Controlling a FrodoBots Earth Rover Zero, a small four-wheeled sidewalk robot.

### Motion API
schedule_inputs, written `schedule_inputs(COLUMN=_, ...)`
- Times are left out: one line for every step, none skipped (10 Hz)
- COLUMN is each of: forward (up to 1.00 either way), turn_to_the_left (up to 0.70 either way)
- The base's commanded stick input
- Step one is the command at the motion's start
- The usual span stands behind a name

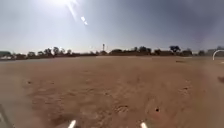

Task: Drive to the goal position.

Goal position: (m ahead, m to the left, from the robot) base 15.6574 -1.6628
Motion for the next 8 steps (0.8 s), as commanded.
schedule_inputs(forward=0.70, turn_to_the_left=0.00)
schedule_inputs(forward=0.70, turn_to_the_left=0.00)
schedule_inputs(forward=0.70, turn_to_the_left=0.00)
schedule_inputs(forward=0.70, turn_to_the_left=0.00)
schedule_inputs(forward=0.70, turn_to_the_left=0.00)
schedule_inputs(forward=0.70, turn_to_the_left=0.00)
schedule_inputs(forward=0.70, turn_to_the_left=0.00)
schedule_inputs(forward=0.70, turn_to_the_left=0.00)
